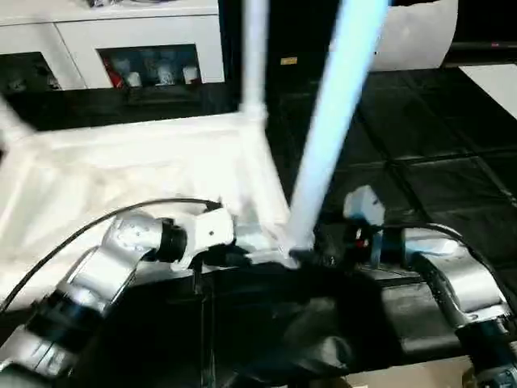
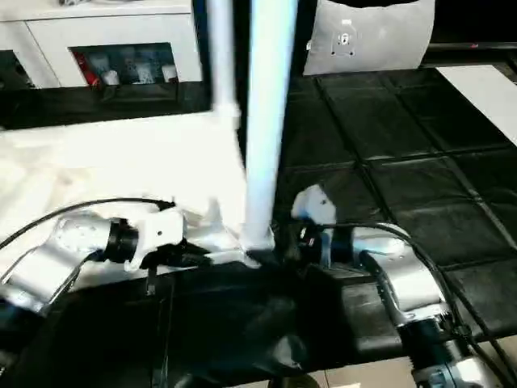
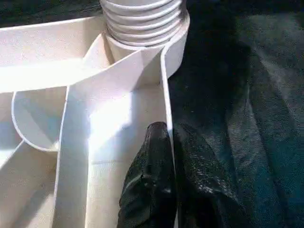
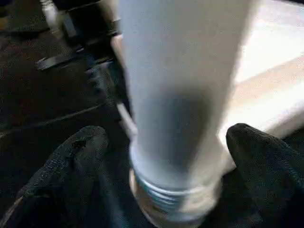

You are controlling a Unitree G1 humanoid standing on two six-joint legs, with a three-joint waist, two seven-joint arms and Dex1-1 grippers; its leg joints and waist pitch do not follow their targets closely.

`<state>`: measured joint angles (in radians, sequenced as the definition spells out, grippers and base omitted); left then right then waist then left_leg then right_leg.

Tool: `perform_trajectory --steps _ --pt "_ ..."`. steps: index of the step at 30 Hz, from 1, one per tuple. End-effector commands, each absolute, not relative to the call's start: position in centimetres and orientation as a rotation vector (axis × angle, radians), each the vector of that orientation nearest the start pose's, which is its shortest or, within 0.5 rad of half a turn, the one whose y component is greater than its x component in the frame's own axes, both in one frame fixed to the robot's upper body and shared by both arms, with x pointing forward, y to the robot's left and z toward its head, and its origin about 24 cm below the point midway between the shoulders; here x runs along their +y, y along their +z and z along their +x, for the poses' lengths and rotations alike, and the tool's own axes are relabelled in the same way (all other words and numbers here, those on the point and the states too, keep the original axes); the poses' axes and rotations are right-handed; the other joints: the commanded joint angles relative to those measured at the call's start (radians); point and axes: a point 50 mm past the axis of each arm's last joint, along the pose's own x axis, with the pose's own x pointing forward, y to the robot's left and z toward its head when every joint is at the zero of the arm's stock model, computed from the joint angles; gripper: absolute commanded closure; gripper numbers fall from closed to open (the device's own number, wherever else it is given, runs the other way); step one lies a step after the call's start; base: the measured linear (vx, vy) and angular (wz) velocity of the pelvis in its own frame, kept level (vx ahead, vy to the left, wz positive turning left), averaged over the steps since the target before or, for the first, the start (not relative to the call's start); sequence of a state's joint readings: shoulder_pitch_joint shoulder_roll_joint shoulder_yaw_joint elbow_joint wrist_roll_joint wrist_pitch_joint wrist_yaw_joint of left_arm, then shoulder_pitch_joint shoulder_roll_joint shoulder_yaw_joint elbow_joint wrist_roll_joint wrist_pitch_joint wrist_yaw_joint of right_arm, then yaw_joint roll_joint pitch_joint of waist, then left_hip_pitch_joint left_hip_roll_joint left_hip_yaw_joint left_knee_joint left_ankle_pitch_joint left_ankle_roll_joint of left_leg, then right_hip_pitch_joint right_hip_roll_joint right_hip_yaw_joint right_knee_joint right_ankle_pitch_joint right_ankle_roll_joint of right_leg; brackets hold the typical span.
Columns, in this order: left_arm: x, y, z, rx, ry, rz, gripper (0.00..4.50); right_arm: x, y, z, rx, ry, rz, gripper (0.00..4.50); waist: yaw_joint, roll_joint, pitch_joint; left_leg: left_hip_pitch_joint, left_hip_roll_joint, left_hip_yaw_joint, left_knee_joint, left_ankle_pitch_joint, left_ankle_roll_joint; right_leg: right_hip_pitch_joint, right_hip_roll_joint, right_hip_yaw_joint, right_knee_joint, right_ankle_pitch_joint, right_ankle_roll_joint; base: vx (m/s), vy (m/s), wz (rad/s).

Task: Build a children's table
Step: Rotate leg to tighten

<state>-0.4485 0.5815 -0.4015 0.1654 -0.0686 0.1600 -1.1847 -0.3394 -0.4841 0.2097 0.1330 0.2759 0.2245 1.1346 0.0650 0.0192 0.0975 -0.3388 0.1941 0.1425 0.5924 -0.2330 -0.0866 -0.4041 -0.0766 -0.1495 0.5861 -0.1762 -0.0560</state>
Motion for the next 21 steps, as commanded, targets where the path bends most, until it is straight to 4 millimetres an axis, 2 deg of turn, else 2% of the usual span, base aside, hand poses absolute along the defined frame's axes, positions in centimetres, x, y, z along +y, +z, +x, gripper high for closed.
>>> perform_trajectory --steps 1,5,9,14,15,18,19,20,21 --pt "13.2 7.7 28.0 0.350 -1.522 0.638 4.50 -14.8 7.6 27.8 0.260 1.330 -0.232 0.30 -0.003 0.002 -0.067 -0.012 0.038 0.000 -0.060 0.019 0.142 0.071 -0.080 0.079 -0.057 -0.158 -0.189 0.000 0.000 0.00" --pt "13.4 7.7 28.3 0.354 -1.539 0.650 4.50 -14.9 7.7 28.3 0.272 1.343 -0.219 0.67 -0.001 0.001 -0.068 -0.012 0.041 0.000 -0.061 0.005 0.122 0.072 -0.080 0.080 -0.056 -0.172 -0.182 0.000 0.000 0.00" --pt "13.4 7.7 28.4 0.352 -1.548 0.650 4.50 -14.8 7.8 28.4 0.273 1.355 -0.216 1.03 -0.002 0.001 -0.070 -0.014 0.039 0.000 -0.058 0.016 0.127 0.072 -0.079 0.080 -0.051 -0.140 -0.193 0.000 0.000 0.00" --pt "13.5 7.6 28.6 0.352 -1.560 0.652 4.50 -14.7 7.5 28.7 0.285 1.372 -0.214 1.48 0.001 0.001 -0.070 -0.014 0.039 0.002 -0.057 0.009 0.124 0.072 -0.080 0.080 -0.053 -0.162 -0.192 0.000 0.000 0.00" --pt "13.6 7.6 28.6 0.351 -1.560 0.650 4.50 -14.7 7.4 28.7 0.290 1.379 -0.210 1.67 0.001 0.001 -0.067 -0.014 0.040 0.001 -0.059 -0.001 0.119 0.071 -0.080 0.079 -0.054 -0.175 -0.189 0.000 0.000 0.00" --pt "13.7 7.5 28.5 0.352 -1.555 0.645 4.50 -14.5 7.1 28.5 0.306 1.399 -0.202 1.78 0.001 0.001 -0.067 -0.014 0.040 0.001 -0.059 -0.003 0.115 0.072 -0.079 0.080 -0.054 -0.178 -0.183 0.000 0.000 0.00" --pt "13.8 7.5 28.5 0.355 -1.546 0.638 4.50 -14.4 6.9 28.4 0.313 1.403 -0.198 1.81 0.000 0.004 -0.063 -0.015 0.040 0.001 -0.059 -0.005 0.116 0.070 -0.078 0.080 -0.055 -0.175 -0.184 0.000 0.000 0.00" --pt "13.8 7.4 28.4 0.357 -1.540 0.633 4.50 -14.4 6.8 28.2 0.318 1.405 -0.196 1.82 0.000 0.003 -0.064 -0.015 0.040 0.001 -0.058 -0.003 0.117 0.071 -0.078 0.080 -0.055 -0.170 -0.184 0.000 0.000 0.00" --pt "13.9 7.4 28.5 0.354 -1.513 0.614 4.50 -14.2 6.5 28.0 0.330 1.402 -0.175 1.83 0.000 0.007 -0.059 -0.015 0.040 0.001 -0.060 -0.007 0.117 0.069 -0.078 0.080 -0.055 -0.170 -0.185 0.000 0.000 0.00"
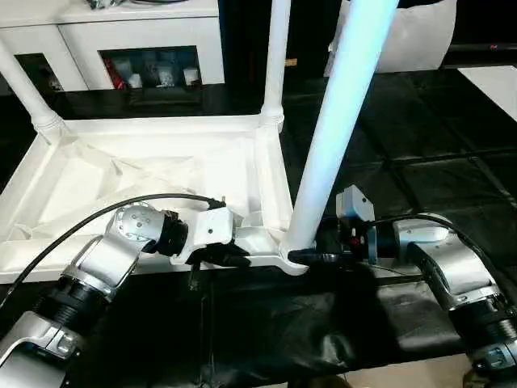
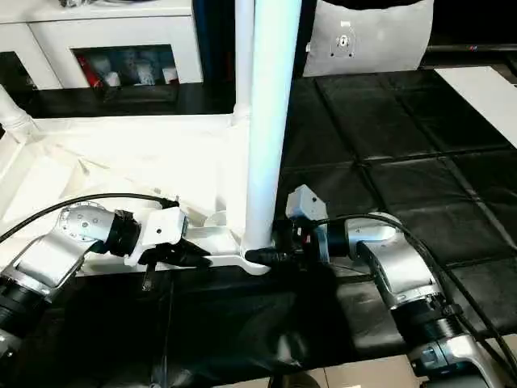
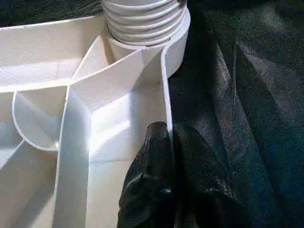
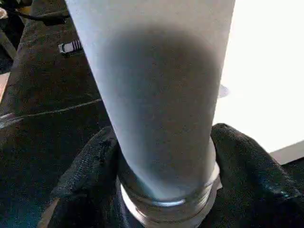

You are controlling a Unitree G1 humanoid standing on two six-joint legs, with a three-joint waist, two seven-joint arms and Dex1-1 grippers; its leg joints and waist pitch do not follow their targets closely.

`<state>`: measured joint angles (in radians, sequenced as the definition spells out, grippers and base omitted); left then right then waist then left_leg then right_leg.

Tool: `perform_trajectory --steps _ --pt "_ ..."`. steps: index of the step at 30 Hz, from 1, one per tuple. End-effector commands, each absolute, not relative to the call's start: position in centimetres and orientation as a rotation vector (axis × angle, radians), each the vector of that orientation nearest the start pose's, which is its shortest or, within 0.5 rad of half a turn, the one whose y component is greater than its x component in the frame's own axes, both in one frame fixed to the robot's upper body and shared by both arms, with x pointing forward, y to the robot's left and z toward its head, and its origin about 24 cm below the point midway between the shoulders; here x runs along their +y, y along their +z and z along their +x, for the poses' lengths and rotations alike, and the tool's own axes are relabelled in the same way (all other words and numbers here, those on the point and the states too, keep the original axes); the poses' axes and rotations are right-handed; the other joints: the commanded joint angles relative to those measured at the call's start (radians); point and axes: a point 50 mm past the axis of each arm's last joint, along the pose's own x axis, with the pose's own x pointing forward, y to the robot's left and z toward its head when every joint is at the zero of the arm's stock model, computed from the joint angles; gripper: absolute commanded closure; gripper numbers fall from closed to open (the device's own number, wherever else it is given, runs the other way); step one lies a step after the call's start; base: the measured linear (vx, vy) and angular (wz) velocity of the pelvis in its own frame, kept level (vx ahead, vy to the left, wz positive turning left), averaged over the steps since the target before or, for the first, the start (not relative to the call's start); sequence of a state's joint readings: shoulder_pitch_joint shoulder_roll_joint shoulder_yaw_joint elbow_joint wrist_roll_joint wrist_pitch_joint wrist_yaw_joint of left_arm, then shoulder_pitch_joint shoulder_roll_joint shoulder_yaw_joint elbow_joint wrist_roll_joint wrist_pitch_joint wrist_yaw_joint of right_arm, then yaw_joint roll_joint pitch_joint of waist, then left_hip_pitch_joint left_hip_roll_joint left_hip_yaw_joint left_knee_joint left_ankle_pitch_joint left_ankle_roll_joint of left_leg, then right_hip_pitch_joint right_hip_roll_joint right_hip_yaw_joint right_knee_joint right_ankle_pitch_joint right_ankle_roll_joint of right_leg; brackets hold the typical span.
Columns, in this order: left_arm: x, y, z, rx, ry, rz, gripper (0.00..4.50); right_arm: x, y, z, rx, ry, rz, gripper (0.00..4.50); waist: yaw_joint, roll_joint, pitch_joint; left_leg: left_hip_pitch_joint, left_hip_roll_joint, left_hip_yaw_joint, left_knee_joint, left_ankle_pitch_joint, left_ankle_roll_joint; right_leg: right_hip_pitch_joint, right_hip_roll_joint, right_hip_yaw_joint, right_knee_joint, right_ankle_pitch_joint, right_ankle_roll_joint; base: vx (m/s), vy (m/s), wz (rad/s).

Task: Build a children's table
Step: Rotate leg to tighten

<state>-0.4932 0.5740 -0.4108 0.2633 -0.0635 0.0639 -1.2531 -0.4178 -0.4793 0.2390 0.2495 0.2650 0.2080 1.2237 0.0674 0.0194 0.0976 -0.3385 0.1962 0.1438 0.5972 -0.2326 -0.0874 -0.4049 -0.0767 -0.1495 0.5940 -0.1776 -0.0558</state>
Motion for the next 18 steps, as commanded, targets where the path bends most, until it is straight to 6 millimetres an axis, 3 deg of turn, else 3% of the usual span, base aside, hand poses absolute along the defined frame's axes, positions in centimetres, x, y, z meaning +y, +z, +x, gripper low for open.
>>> perform_trajectory --steps 1,3,7,9,10,12,13,15,18 --pt "13.8 7.4 28.5 0.353 -1.509 0.612 4.50 -14.2 6.5 28.0 0.331 1.400 -0.172 1.84 -0.003 0.005 -0.060 -0.016 0.038 0.000 -0.065 -0.010 0.117 0.071 -0.077 0.080 -0.063 -0.168 -0.185 0.000 0.000 0.00" --pt "13.7 7.5 28.7 0.347 -1.470 0.584 4.50 -14.0 6.4 27.9 0.335 1.368 -0.140 1.85 -0.003 0.004 -0.059 -0.014 0.038 0.000 -0.066 -0.025 0.114 0.070 -0.077 0.079 -0.066 -0.189 -0.183 0.000 0.000 0.00" --pt "12.9 8.1 29.3 0.334 -1.312 0.465 4.50 -12.6 5.7 27.5 0.330 1.224 -0.080 1.85 -0.007 0.007 -0.044 -0.013 0.039 0.000 -0.074 -0.074 0.088 0.068 -0.077 0.080 -0.077 -0.258 -0.163 0.000 0.000 0.00" --pt "12.2 8.4 29.5 0.321 -1.257 0.415 4.50 -11.7 5.5 27.4 0.330 1.145 -0.035 1.86 -0.015 0.004 -0.035 -0.012 0.032 0.000 -0.080 -0.113 0.058 0.068 -0.076 0.080 -0.086 -0.365 -0.127 0.000 0.000 0.00" --pt "11.3 8.7 29.6 0.308 -1.191 0.363 4.50 -10.4 5.4 27.3 0.326 1.058 0.030 1.86 -0.017 0.006 -0.030 -0.009 0.030 0.001 -0.081 -0.129 0.052 0.060 -0.075 0.079 -0.097 -0.414 -0.108 0.000 0.000 0.00" --pt "10.7 8.9 29.7 0.301 -1.148 0.333 4.50 -9.6 5.3 27.3 0.326 1.001 0.074 1.86 -0.024 0.006 -0.029 -0.010 0.029 -0.003 -0.084 -0.138 0.038 0.062 -0.076 0.075 -0.103 -0.454 -0.089 0.000 0.000 0.00" --pt "9.7 9.0 29.7 0.298 -1.093 0.293 4.50 -8.5 5.1 27.3 0.336 0.922 0.122 1.88 -0.028 0.006 -0.027 -0.013 0.028 -0.005 -0.085 -0.141 0.035 0.062 -0.075 0.074 -0.102 -0.456 -0.084 0.000 0.000 0.00" --pt "9.3 9.0 29.7 0.298 -1.073 0.278 4.50 -8.0 5.0 27.4 0.343 0.892 0.137 1.91 -0.044 0.008 -0.025 -0.017 0.023 -0.007 -0.085 -0.143 0.040 0.063 -0.074 0.073 -0.107 -0.457 -0.066 0.000 0.000 0.00" --pt "7.6 9.0 29.8 0.283 -0.996 0.263 4.50 -6.4 4.6 27.9 0.349 0.768 0.155 1.93 -0.059 0.009 -0.026 -0.018 0.021 -0.003 -0.084 -0.101 0.058 0.058 -0.071 0.074 -0.108 -0.400 -0.079 0.000 0.000 0.00"
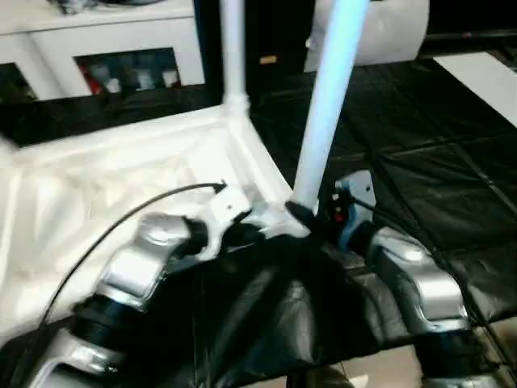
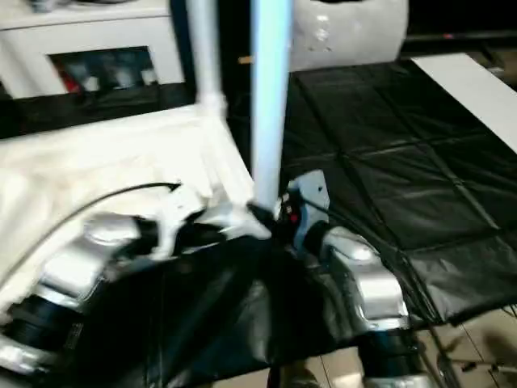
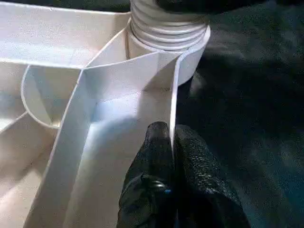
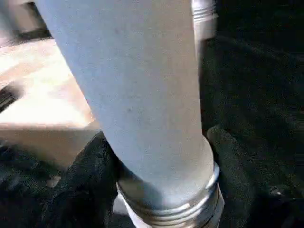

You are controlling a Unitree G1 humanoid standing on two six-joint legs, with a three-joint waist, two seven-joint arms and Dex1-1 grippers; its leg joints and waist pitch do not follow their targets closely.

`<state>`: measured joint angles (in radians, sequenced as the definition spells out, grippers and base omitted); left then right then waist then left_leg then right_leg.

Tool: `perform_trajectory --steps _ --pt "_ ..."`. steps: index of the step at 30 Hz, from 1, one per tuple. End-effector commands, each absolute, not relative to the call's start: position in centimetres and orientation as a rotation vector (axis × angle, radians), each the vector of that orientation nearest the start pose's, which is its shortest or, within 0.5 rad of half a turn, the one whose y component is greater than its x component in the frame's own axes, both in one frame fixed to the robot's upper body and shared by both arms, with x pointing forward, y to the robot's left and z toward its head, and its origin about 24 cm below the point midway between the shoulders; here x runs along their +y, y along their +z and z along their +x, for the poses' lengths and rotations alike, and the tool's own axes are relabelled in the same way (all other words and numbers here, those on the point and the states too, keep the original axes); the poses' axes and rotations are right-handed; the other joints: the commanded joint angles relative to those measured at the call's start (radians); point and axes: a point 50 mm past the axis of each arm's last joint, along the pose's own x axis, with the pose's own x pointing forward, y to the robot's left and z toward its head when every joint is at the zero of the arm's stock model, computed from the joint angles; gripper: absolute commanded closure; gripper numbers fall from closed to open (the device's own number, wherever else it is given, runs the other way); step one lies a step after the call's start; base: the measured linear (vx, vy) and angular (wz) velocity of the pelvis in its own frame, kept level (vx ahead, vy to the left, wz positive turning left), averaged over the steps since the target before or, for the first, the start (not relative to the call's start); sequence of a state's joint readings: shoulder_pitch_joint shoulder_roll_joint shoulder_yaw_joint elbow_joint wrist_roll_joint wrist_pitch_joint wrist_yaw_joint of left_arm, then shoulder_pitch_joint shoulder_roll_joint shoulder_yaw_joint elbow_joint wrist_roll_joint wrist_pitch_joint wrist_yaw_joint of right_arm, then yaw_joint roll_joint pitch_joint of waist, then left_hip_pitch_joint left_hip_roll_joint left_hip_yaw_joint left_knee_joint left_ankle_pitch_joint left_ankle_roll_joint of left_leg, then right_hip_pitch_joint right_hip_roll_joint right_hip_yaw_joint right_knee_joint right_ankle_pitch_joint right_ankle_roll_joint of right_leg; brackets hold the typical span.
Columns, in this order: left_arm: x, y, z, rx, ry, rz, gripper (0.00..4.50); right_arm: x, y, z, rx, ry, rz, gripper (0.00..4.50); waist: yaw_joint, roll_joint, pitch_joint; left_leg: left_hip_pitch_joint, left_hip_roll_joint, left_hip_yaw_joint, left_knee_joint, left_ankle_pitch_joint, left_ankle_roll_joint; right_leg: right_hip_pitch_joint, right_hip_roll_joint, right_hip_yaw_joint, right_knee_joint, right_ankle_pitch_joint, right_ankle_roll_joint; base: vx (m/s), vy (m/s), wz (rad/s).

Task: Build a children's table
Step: Rotate leg to tighten

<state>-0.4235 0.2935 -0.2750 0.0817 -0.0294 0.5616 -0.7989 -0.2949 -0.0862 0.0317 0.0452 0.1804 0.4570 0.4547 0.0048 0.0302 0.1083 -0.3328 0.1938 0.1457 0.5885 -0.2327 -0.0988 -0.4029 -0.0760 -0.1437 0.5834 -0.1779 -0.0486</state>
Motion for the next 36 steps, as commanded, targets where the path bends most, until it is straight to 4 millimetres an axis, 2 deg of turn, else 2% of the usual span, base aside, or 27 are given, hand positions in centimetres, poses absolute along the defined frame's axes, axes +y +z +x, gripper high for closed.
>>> perform_trajectory --steps 1,2,5,6,8,9,10,11,13,16,18,19,20,21,23,25,26,27,30,32,33,36 --pt "7.0 9.0 29.9 0.275 -0.963 0.260 4.50 -6.0 4.5 28.2 0.355 0.714 0.156 1.93 0.003 -0.002 -0.037 -0.023 0.022 -0.006 -0.075 -0.098 0.072 0.058 -0.072 0.068 -0.097 -0.395 -0.086 0.000 0.000 0.00" --pt "5.6 9.2 30.1 0.256 -0.906 0.254 4.50 -5.2 4.2 28.9 0.367 0.585 0.162 1.93 -0.002 -0.003 -0.039 -0.024 0.024 -0.005 -0.075 -0.084 0.078 0.057 -0.072 0.071 -0.093 -0.373 -0.092 0.000 0.000 0.00" --pt "4.9 9.4 30.1 0.248 -0.888 0.260 4.50 -4.9 4.2 29.2 0.365 0.535 0.173 1.93 -0.004 -0.001 -0.043 -0.023 0.025 -0.006 -0.075 -0.055 0.083 0.060 -0.073 0.071 -0.090 -0.323 -0.103 0.000 0.000 0.00" --pt "4.6 9.5 30.1 0.243 -0.886 0.273 4.50 -4.7 4.4 29.4 0.358 0.516 0.168 1.38 -0.005 -0.001 -0.047 -0.024 0.026 -0.007 -0.074 -0.038 0.091 0.063 -0.072 0.072 -0.084 -0.276 -0.116 0.000 0.000 0.00" --pt "4.8 9.3 29.9 0.252 -0.899 0.313 4.50 -5.1 4.8 29.7 0.323 0.478 0.136 1.24 -0.005 -0.001 -0.050 -0.023 0.027 -0.007 -0.073 -0.015 0.100 0.063 -0.073 0.074 -0.076 -0.214 -0.136 0.000 0.000 0.00" --pt "5.9 9.0 29.9 0.267 -0.917 0.342 4.50 -6.3 5.0 29.8 0.295 0.444 0.126 1.18 -0.005 -0.001 -0.054 -0.022 0.028 -0.006 -0.071 0.005 0.110 0.066 -0.074 0.076 -0.071 -0.174 -0.148 0.000 0.000 0.00" --pt "6.0 9.0 29.9 0.268 -0.918 0.343 4.50 -6.4 5.0 29.8 0.293 0.444 0.125 1.18 -0.002 0.001 -0.055 -0.024 0.027 -0.008 -0.071 0.016 0.115 0.068 -0.074 0.075 -0.067 -0.155 -0.153 0.000 0.000 0.00" --pt "6.5 8.9 29.9 0.271 -0.926 0.349 4.50 -6.9 5.0 29.9 0.279 0.448 0.115 0.88 -0.004 0.000 -0.055 -0.025 0.027 -0.007 -0.069 0.032 0.126 0.069 -0.074 0.076 -0.064 -0.127 -0.162 0.000 0.000 0.00" --pt "7.8 8.6 29.7 0.290 -0.955 0.371 4.50 -8.5 5.3 29.7 0.243 0.464 0.109 0.77 -0.005 0.001 -0.060 -0.024 0.026 -0.007 -0.065 0.060 0.140 0.073 -0.074 0.076 -0.058 -0.081 -0.176 0.000 0.000 0.00" --pt "9.1 8.2 29.5 0.311 -0.981 0.404 4.50 -10.5 5.6 29.4 0.205 0.500 0.086 0.52 -0.006 0.002 -0.067 -0.027 0.027 -0.007 -0.056 0.124 0.190 0.077 -0.074 0.077 -0.044 0.022 -0.208 0.000 0.000 0.00" --pt "9.5 8.1 29.5 0.313 -0.986 0.411 4.50 -11.1 5.8 29.3 0.195 0.524 0.070 0.31 -0.005 0.002 -0.069 -0.025 0.031 -0.007 -0.053 0.146 0.216 0.073 -0.073 0.077 -0.040 0.047 -0.225 0.000 0.000 0.00" --pt "9.8 8.0 29.5 0.318 -0.997 0.413 4.50 -11.6 5.9 29.1 0.187 0.551 0.052 0.31 -0.005 0.002 -0.070 -0.026 0.031 -0.006 -0.052 0.150 0.222 0.072 -0.074 0.077 -0.039 0.049 -0.230 0.000 0.000 0.00" --pt "10.0 8.0 29.4 0.322 -1.006 0.415 4.50 -11.9 5.9 28.9 0.182 0.571 0.039 0.12 -0.003 0.000 -0.072 -0.030 0.030 -0.006 -0.048 0.159 0.230 0.073 -0.075 0.077 -0.036 0.055 -0.236 0.000 0.000 0.00" --pt "10.3 7.9 29.3 0.320 -1.039 0.427 4.50 -12.5 6.1 28.7 0.168 0.612 0.022 0.04 0.000 0.002 -0.069 -0.031 0.033 -0.005 -0.047 0.152 0.236 0.069 -0.075 0.077 -0.036 0.040 -0.241 0.000 0.000 0.00" --pt "11.0 7.8 29.0 0.330 -1.107 0.453 4.50 -13.6 6.6 28.1 0.146 0.711 0.019 0.04 0.006 -0.001 -0.065 -0.030 0.032 -0.004 -0.049 0.091 0.235 0.069 -0.075 0.075 -0.046 -0.035 -0.226 0.000 0.000 0.00" --pt "11.1 7.8 28.9 0.326 -1.139 0.464 4.50 -14.0 6.9 27.9 0.133 0.750 0.008 0.04 0.007 -0.001 -0.061 -0.030 0.035 -0.003 -0.051 0.050 0.217 0.066 -0.075 0.078 -0.050 -0.094 -0.208 0.000 0.000 0.00" --pt "11.5 7.8 28.7 0.330 -1.196 0.483 4.50 -14.6 7.4 27.4 0.124 0.843 -0.020 0.04 0.008 0.000 -0.058 -0.026 0.036 -0.002 -0.054 0.014 0.200 0.062 -0.074 0.075 -0.058 -0.150 -0.199 0.000 0.000 0.00" --pt "11.8 7.8 28.5 0.337 -1.236 0.498 4.50 -15.0 7.6 27.1 0.125 0.902 -0.044 0.04 0.011 -0.003 -0.059 -0.027 0.034 -0.001 -0.054 -0.003 0.187 0.065 -0.074 0.077 -0.060 -0.181 -0.184 0.000 0.000 0.00" --pt "12.7 7.5 28.1 0.360 -1.337 0.581 4.50 -15.8 8.2 26.8 0.150 1.038 -0.088 0.04 0.019 -0.004 -0.058 -0.025 0.033 -0.002 -0.056 -0.031 0.174 0.063 -0.073 0.077 -0.067 -0.237 -0.159 0.000 0.000 0.00" --pt "13.0 7.7 28.2 0.358 -1.388 0.575 4.50 -16.0 8.9 27.1 0.162 1.121 -0.125 0.04 0.025 -0.004 -0.060 -0.024 0.034 0.000 -0.054 -0.012 0.174 0.060 -0.073 0.078 -0.064 -0.221 -0.161 0.000 0.000 0.00" --pt "13.1 7.8 28.2 0.355 -1.416 0.579 4.50 -16.0 9.1 27.3 0.164 1.152 -0.149 0.04 0.027 -0.009 -0.061 -0.024 0.034 0.000 -0.054 0.000 0.173 0.060 -0.073 0.078 -0.060 -0.209 -0.169 0.000 0.000 0.00" --pt "13.2 7.9 28.3 0.355 -1.462 0.587 4.50 -15.9 9.3 27.6 0.170 1.207 -0.194 0.04 0.033 -0.008 -0.065 -0.024 0.036 0.000 -0.051 0.036 0.179 0.058 -0.075 0.080 -0.051 -0.162 -0.185 0.000 0.000 0.00"
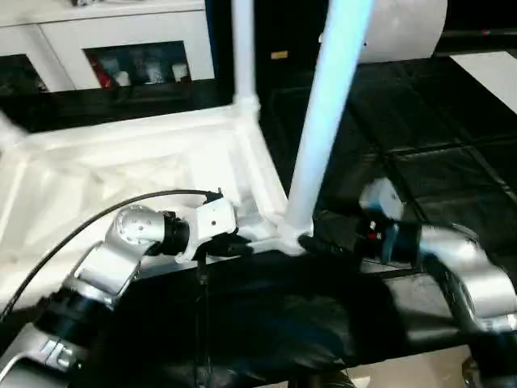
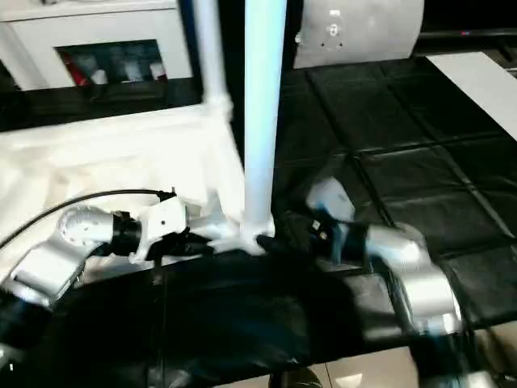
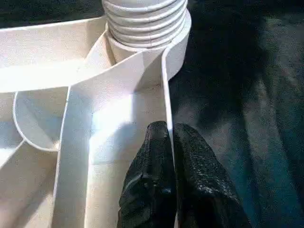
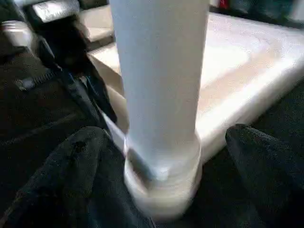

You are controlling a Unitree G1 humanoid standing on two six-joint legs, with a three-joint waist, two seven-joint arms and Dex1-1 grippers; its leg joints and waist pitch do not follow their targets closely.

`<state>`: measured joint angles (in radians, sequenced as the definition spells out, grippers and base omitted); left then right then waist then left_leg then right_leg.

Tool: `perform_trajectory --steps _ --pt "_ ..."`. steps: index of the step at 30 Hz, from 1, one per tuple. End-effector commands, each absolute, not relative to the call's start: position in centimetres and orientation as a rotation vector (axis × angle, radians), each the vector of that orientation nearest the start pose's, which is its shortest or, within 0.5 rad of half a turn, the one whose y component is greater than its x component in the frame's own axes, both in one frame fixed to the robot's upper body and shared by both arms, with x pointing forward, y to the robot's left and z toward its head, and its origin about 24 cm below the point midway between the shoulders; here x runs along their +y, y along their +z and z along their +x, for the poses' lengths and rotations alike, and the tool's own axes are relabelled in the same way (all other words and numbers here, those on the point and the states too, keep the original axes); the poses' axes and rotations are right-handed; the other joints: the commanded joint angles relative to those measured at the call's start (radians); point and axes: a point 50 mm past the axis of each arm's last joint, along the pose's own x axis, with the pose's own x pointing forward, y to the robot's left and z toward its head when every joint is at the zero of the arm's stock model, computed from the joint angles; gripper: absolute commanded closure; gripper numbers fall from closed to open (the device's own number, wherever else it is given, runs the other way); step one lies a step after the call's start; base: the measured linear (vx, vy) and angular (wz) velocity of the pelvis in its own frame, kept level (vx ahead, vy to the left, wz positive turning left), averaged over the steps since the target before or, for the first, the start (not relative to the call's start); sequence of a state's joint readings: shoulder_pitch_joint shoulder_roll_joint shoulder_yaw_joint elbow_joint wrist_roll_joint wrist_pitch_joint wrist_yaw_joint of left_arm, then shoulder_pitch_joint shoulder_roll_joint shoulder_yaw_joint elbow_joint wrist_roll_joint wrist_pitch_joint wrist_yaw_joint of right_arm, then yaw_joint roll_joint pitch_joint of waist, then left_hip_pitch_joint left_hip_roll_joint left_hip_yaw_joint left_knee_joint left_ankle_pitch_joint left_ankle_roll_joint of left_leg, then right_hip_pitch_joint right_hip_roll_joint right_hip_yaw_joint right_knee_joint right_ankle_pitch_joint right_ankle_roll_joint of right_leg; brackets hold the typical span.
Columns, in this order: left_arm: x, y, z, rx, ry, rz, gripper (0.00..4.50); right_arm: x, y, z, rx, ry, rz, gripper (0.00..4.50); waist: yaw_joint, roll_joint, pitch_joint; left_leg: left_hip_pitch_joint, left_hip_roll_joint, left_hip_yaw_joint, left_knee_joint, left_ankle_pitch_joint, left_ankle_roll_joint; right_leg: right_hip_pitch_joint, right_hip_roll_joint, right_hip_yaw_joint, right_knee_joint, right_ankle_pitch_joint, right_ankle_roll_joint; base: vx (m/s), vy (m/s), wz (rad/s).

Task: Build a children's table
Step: Rotate leg to tighten

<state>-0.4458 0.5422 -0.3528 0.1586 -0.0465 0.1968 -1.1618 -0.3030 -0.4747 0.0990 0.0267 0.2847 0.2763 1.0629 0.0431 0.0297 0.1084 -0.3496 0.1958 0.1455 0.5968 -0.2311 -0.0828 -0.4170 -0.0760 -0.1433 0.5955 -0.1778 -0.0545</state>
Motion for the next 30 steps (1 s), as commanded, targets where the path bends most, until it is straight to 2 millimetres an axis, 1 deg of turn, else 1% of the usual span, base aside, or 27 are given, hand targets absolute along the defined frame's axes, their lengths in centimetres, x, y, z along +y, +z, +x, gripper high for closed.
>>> perform_trajectory --steps 1,3,5,6,7,8,9,11,12,15,16,17,18,19,20,21,24,25,26,27,29,30 --pt "13.2 7.9 28.3 0.354 -1.475 0.592 4.50 -15.9 9.3 27.7 0.178 1.232 -0.211 0.04 -0.004 -0.010 -0.066 -0.007 0.034 0.000 -0.058 0.047 0.168 0.073 -0.074 0.078 -0.061 -0.146 -0.184 0.000 0.000 0.00" --pt "13.2 7.9 28.4 0.356 -1.500 0.600 4.50 -15.7 9.2 27.9 0.198 1.273 -0.252 0.04 0.002 -0.008 -0.069 -0.007 0.035 0.000 -0.055 0.082 0.185 0.072 -0.074 0.079 -0.054 -0.099 -0.201 0.000 0.000 0.00" --pt "13.2 7.9 28.4 0.356 -1.523 0.609 4.50 -15.5 8.9 28.2 0.211 1.298 -0.283 0.04 0.005 -0.010 -0.071 -0.008 0.034 0.000 -0.054 0.092 0.191 0.074 -0.075 0.078 -0.050 -0.083 -0.210 0.000 0.000 0.00" --pt "13.2 7.9 28.4 0.355 -1.528 0.610 4.50 -15.5 8.9 28.3 0.213 1.303 -0.288 0.04 0.005 -0.012 -0.070 -0.010 0.034 0.000 -0.054 0.092 0.195 0.073 -0.075 0.077 -0.050 -0.084 -0.213 0.000 0.000 0.00" --pt "13.2 7.9 28.5 0.352 -1.535 0.613 4.50 -15.4 8.7 28.5 0.218 1.314 -0.298 0.04 0.006 -0.011 -0.070 -0.009 0.034 0.001 -0.053 0.091 0.195 0.074 -0.075 0.078 -0.051 -0.087 -0.213 0.000 0.000 0.00" --pt "13.1 7.9 28.5 0.350 -1.539 0.614 4.50 -15.2 8.6 28.6 0.222 1.323 -0.305 0.04 0.007 -0.015 -0.068 -0.010 0.035 0.001 -0.055 0.079 0.191 0.074 -0.076 0.077 -0.053 -0.105 -0.211 0.000 0.000 0.00" --pt "13.1 8.0 28.6 0.349 -1.543 0.614 4.50 -15.1 8.6 28.7 0.225 1.332 -0.310 0.04 0.008 -0.014 -0.068 -0.008 0.035 0.001 -0.055 0.071 0.185 0.074 -0.077 0.078 -0.054 -0.120 -0.209 0.000 0.000 0.00" --pt "13.1 7.9 28.6 0.347 -1.552 0.616 4.50 -14.9 8.5 29.0 0.226 1.355 -0.295 0.04 0.009 -0.013 -0.068 -0.009 0.035 0.001 -0.055 0.066 0.182 0.075 -0.077 0.078 -0.055 -0.131 -0.206 0.000 0.000 0.00" --pt "13.1 7.9 28.6 0.347 -1.554 0.616 4.50 -14.8 8.5 29.0 0.226 1.359 -0.292 0.04 0.009 -0.016 -0.067 -0.010 0.035 0.001 -0.055 0.068 0.182 0.075 -0.076 0.078 -0.053 -0.128 -0.206 0.000 0.000 0.00" --pt "13.1 7.9 28.6 0.347 -1.561 0.619 4.50 -14.7 8.5 29.1 0.230 1.383 -0.286 0.41 0.010 -0.014 -0.068 -0.008 0.038 0.000 -0.055 0.081 0.187 0.074 -0.077 0.078 -0.050 -0.108 -0.211 0.000 0.000 0.00" --pt "13.2 7.9 28.6 0.347 -1.566 0.623 4.50 -14.7 8.4 29.2 0.242 1.409 -0.290 0.50 0.009 -0.020 -0.067 -0.010 0.037 0.002 -0.055 0.076 0.190 0.074 -0.076 0.078 -0.052 -0.111 -0.213 0.000 0.000 0.00" --pt "13.2 7.9 28.6 0.347 -1.566 0.623 4.50 -14.7 8.4 29.2 0.244 1.414 -0.292 0.50 0.010 -0.018 -0.067 -0.010 0.036 0.001 -0.054 0.076 0.190 0.075 -0.077 0.078 -0.050 -0.112 -0.214 0.000 0.000 0.00" --pt "13.2 7.9 28.6 0.347 -1.567 0.624 4.50 -14.7 8.3 29.2 0.249 1.421 -0.295 0.71 0.010 -0.017 -0.067 -0.011 0.037 0.001 -0.054 0.076 0.191 0.074 -0.077 0.077 -0.051 -0.114 -0.212 0.000 0.000 0.00" --pt "13.3 7.9 28.6 0.348 -1.568 0.626 4.50 -14.7 8.2 29.2 0.253 1.430 -0.299 0.71 0.010 -0.018 -0.067 -0.010 0.037 0.001 -0.055 0.073 0.189 0.075 -0.078 0.077 -0.052 -0.123 -0.210 0.000 0.000 0.00" --pt "13.3 7.9 28.7 0.348 -1.569 0.627 4.50 -14.7 8.2 29.2 0.257 1.437 -0.298 0.85 0.010 -0.018 -0.067 -0.010 0.036 0.002 -0.054 0.072 0.188 0.075 -0.077 0.077 -0.053 -0.124 -0.210 0.000 0.000 0.00" --pt "13.3 7.9 28.7 0.349 -1.570 0.628 4.50 -14.7 8.2 29.2 0.259 1.441 -0.298 0.95 0.010 -0.021 -0.065 -0.011 0.036 0.002 -0.055 0.073 0.188 0.075 -0.077 0.078 -0.053 -0.126 -0.208 0.000 0.000 0.00" --pt "13.4 7.9 28.7 0.352 -1.572 0.634 4.50 -14.6 7.9 29.3 0.270 1.460 -0.289 1.06 0.010 -0.019 -0.064 -0.009 0.038 0.002 -0.055 0.071 0.191 0.072 -0.077 0.077 -0.053 -0.131 -0.209 0.000 0.000 0.00" --pt "13.4 7.9 28.7 0.353 -1.572 0.635 4.50 -14.6 7.9 29.3 0.270 1.461 -0.289 1.18 0.010 -0.019 -0.064 -0.009 0.038 0.002 -0.055 0.069 0.190 0.072 -0.077 0.077 -0.053 -0.134 -0.209 0.000 0.000 0.00" --pt "13.5 8.0 28.7 0.353 -1.573 0.635 4.50 -14.6 7.9 29.4 0.272 1.464 -0.286 1.32 0.012 -0.018 -0.060 -0.010 0.038 0.002 -0.056 0.067 0.188 0.072 -0.076 0.078 -0.054 -0.135 -0.209 0.000 0.000 0.00" --pt "13.5 8.0 28.7 0.353 -1.573 0.636 4.50 -14.6 7.9 29.4 0.272 1.464 -0.286 1.49 0.012 -0.019 -0.061 -0.009 0.039 0.001 -0.056 0.073 0.188 0.072 -0.076 0.078 -0.052 -0.127 -0.211 0.000 0.000 0.00" --pt "13.5 8.0 28.7 0.357 -1.576 0.638 4.50 -14.6 7.8 29.4 0.276 1.475 -0.279 1.57 0.012 -0.016 -0.059 -0.009 0.040 0.000 -0.056 0.072 0.189 0.071 -0.077 0.078 -0.052 -0.120 -0.216 0.000 0.000 0.00" --pt "13.6 8.0 28.7 0.362 -1.578 0.641 4.50 -14.6 7.7 29.4 0.282 1.485 -0.277 1.64 0.012 -0.017 -0.059 -0.008 0.040 0.000 -0.056 0.071 0.190 0.071 -0.077 0.078 -0.050 -0.112 -0.221 0.000 0.000 0.00"
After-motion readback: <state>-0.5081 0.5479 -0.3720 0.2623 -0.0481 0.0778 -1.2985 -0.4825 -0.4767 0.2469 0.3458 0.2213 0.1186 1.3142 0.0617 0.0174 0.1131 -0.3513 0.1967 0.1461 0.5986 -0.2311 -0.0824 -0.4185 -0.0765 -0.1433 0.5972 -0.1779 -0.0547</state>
